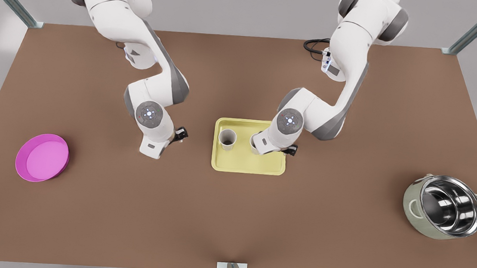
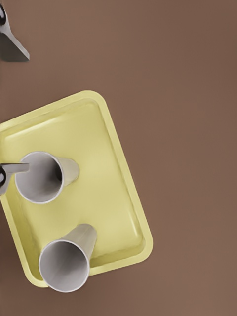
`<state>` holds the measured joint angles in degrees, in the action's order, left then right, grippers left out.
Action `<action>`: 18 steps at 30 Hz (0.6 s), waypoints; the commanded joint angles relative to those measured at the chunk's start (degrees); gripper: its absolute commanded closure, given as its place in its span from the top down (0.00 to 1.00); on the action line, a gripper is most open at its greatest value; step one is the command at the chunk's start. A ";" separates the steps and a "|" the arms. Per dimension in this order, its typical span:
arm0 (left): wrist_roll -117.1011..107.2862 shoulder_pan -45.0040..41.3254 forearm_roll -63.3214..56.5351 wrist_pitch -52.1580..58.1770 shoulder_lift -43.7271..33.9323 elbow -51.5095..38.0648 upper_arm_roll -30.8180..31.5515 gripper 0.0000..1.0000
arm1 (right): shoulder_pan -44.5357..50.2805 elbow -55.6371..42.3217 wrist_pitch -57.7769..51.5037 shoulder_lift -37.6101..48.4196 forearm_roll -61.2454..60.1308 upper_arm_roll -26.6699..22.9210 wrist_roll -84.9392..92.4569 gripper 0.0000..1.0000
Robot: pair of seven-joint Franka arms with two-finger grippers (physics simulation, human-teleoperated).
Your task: Use the left arm to pick up the white IKEA cup from the tray and place it on the middle-left position; use the right arm to pick up the white IKEA cup from the tray and place it on the middle-right position
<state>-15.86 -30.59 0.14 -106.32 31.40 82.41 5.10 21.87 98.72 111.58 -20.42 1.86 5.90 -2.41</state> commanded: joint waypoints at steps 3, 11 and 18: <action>-28.79 -2.10 -0.94 -16.02 -0.98 9.69 0.00 1.00 | 3.88 4.02 17.09 -1.90 0.07 -0.01 -24.92 0.99; -28.09 -2.81 -0.58 -19.80 -0.63 15.58 0.00 1.00 | 13.64 3.76 21.93 -5.86 -0.01 -0.01 -34.94 0.99; -26.86 -2.10 -0.58 -24.37 1.21 17.70 -0.09 1.00 | 14.52 5.25 23.16 -10.78 0.07 0.08 -37.40 0.94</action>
<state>-33.36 -32.73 -0.39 -126.87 32.46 100.05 5.00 36.40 103.83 132.38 -30.86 1.87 5.93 -24.37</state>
